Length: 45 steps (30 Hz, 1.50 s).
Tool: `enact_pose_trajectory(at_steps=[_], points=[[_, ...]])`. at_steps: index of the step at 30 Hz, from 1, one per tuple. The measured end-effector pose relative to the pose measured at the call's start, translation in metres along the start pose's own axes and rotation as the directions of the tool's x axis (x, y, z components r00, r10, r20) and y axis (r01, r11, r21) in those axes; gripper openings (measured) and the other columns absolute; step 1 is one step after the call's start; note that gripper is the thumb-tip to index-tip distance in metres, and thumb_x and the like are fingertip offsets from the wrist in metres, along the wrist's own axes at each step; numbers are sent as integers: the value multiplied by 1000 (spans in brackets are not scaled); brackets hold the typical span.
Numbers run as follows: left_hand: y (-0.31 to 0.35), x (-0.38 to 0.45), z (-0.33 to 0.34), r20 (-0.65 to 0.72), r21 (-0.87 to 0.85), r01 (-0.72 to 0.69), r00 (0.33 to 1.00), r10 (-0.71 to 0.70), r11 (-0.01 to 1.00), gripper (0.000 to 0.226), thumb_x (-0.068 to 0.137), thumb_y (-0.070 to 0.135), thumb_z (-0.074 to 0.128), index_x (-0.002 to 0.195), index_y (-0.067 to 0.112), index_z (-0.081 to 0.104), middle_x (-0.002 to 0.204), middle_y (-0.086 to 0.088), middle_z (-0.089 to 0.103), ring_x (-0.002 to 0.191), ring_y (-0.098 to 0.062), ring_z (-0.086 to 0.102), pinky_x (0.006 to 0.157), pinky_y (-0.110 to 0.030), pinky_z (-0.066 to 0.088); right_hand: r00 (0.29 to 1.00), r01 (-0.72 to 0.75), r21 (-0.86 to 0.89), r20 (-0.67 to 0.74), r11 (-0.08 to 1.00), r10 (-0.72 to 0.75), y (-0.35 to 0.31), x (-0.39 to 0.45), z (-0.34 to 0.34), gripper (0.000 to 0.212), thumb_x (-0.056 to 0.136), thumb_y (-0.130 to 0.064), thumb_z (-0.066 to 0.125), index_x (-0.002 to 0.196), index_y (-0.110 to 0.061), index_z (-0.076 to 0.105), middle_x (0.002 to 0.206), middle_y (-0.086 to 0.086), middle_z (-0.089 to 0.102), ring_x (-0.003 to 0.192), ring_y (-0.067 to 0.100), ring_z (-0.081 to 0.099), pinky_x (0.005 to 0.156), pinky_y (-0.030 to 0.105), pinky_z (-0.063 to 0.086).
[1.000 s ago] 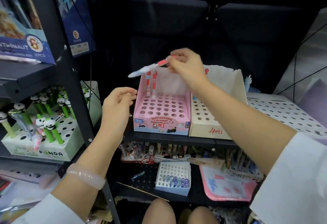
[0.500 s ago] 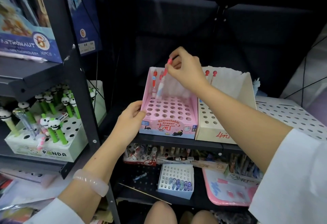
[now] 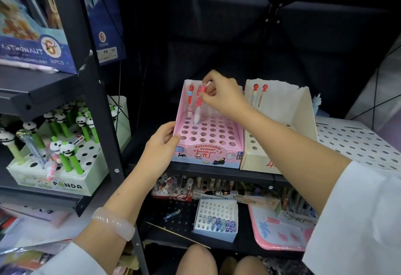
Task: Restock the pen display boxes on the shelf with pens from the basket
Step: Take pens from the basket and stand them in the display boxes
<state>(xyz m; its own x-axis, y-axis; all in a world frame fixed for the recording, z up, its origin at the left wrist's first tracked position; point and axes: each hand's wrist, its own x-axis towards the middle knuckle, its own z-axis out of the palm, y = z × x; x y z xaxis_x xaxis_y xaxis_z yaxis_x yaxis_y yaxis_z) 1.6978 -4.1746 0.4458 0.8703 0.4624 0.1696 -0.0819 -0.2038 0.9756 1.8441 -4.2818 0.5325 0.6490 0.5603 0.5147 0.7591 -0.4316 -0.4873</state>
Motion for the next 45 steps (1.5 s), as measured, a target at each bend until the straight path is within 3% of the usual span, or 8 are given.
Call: enact_pose_trajectory(at_steps=[9,14,20,28,32,38,40,45], points=[[-2,1,0,29,20,16,999,-16,1000,30,97,17,44,116,40,49,106,28,58,96,11,57,68,-8,45,981,-178,47,90,983,173,14,-19,34,18,88,-25,61,96,-9,62,79,2,65,79,17,63,77,32,53],[-3,3,-4,31,29,11,999,-12,1000,31,96,17,45,102,47,51,101,28,60,89,17,58,63,-4,46,974,-224,80,-11,971,225,9,-10,35,27,89,-33,59,102,-10,64,89,3,67,82,15,60,73,28,47],[-4,12,4,-12,166,8,1000,-6,986,44,94,10,46,134,28,43,107,19,56,102,-5,55,70,-12,42,982,-188,-36,-33,982,187,4,-11,41,24,92,-27,54,96,-5,64,89,10,69,83,24,63,71,31,48],[-8,15,-2,15,262,-8,1000,4,965,48,94,4,39,135,30,45,112,13,57,95,-1,55,70,-13,43,980,-196,-101,27,975,199,-2,-17,32,27,90,-28,58,107,-6,62,102,11,66,92,27,62,79,37,51],[0,9,-2,57,247,17,998,-32,969,45,98,12,39,139,29,38,127,5,56,112,-13,54,90,-30,46,979,-186,-54,78,981,190,2,-31,0,29,90,-21,57,117,-9,57,100,10,65,84,21,62,76,31,50],[37,-26,42,-279,347,-206,909,310,915,34,94,9,41,126,14,50,125,-3,50,111,-11,47,86,-11,33,985,-149,78,100,986,141,18,-96,-75,17,93,-14,51,108,-14,59,84,5,69,74,11,63,61,16,48],[48,-43,80,-176,277,-328,907,383,903,28,92,4,42,113,17,54,113,3,53,99,-3,49,78,3,31,981,-160,116,132,980,144,31,-132,-98,14,94,-14,50,105,-15,59,77,-1,68,67,1,63,62,16,51],[33,-90,189,378,172,-342,889,258,924,24,94,5,45,113,14,58,107,6,59,100,-4,53,78,1,36,946,-287,50,172,957,275,88,-237,-134,11,93,-13,52,95,-20,60,72,-10,65,61,-7,59,62,6,45]])
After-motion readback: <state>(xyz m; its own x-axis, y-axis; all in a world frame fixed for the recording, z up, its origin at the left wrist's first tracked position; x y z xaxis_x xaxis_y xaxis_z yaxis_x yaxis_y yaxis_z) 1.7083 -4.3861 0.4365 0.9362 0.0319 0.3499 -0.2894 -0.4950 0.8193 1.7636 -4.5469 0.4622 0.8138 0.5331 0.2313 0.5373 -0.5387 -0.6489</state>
